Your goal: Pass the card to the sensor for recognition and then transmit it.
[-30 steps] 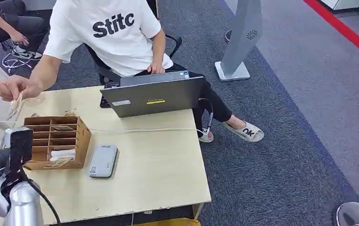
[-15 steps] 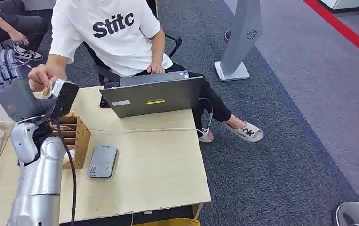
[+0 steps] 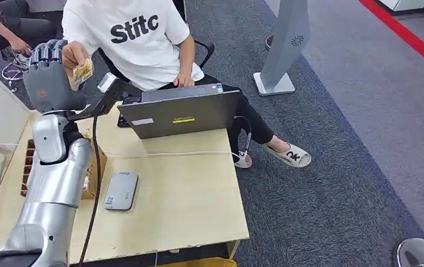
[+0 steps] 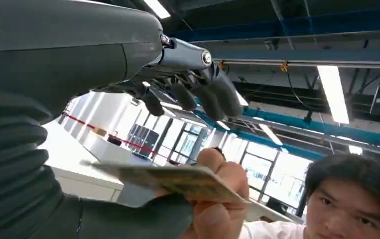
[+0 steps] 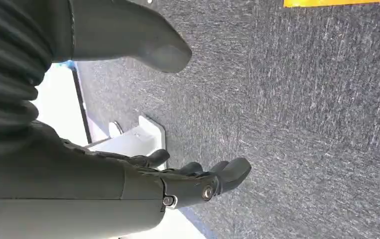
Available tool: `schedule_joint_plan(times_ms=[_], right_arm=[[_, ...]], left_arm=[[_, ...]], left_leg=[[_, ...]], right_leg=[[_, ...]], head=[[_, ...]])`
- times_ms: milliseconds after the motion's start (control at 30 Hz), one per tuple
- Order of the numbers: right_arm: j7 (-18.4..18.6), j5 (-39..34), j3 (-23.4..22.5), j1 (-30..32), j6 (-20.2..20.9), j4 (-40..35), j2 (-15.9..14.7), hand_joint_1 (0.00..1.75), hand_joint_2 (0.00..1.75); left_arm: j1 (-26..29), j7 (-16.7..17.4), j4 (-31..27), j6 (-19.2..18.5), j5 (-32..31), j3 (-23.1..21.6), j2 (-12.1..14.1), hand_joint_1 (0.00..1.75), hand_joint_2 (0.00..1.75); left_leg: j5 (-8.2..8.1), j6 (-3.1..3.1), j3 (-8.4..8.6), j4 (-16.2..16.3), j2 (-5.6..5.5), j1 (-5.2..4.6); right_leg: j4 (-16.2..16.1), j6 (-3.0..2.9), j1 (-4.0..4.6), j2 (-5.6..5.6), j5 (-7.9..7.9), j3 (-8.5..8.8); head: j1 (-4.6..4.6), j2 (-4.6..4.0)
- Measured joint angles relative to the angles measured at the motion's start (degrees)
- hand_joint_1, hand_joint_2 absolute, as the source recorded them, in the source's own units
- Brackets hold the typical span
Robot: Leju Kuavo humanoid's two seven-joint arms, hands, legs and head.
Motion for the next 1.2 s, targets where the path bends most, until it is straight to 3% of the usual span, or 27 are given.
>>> schedule_joint_plan(times_ms=[600,767,933,1067,1200], right_arm=[[-0.1,0.2,0.0,0.0,0.9,0.1,0.0,0.0,1.75],[-0.1,0.4,0.0,0.0,1.0,0.2,0.0,0.0,1.75],[-0.4,0.6,-0.2,0.0,1.0,0.2,0.0,0.0,1.75],[-0.7,0.6,-0.9,0.1,0.9,0.3,0.1,0.0,1.75],[-0.9,0.6,-1.7,0.2,0.9,0.3,0.2,0.0,1.75]], left_arm=[[0.5,-0.2,1.3,0.0,0.3,-0.6,0.8,1.75,1.75],[2.2,-2.5,0.6,-1.4,2.7,-1.2,1.2,1.75,1.75],[8.4,-6.5,-7.0,-6.6,5.3,-5.3,1.6,1.75,1.75],[15.9,-5.2,-16.0,-11.8,5.5,-12.1,3.0,1.75,1.75],[20.4,-4.3,-22.0,-13.2,5.9,-16.9,4.5,1.75,1.75]], left_leg=[[0.0,0.0,-0.03,0.0,-0.02,-0.01],[0.0,0.0,-0.03,0.0,-0.02,-0.01],[-0.01,0.01,-0.04,0.0,-0.02,-0.04],[-0.05,0.03,-0.06,0.0,-0.01,-0.06],[-0.06,0.06,-0.09,0.0,-0.04,-0.06]], right_leg=[[0.0,0.0,0.0,-0.02,0.0,0.0],[0.0,0.0,0.0,-0.02,0.0,0.0],[0.0,0.01,0.0,-0.02,-0.01,0.0],[0.0,0.05,-0.02,-0.02,-0.05,-0.02],[0.0,0.05,-0.02,-0.08,-0.07,-0.03]], head=[[0.0,0.0],[0.0,0.0],[0.0,0.0],[-0.02,0.0],[0.0,0.0]])
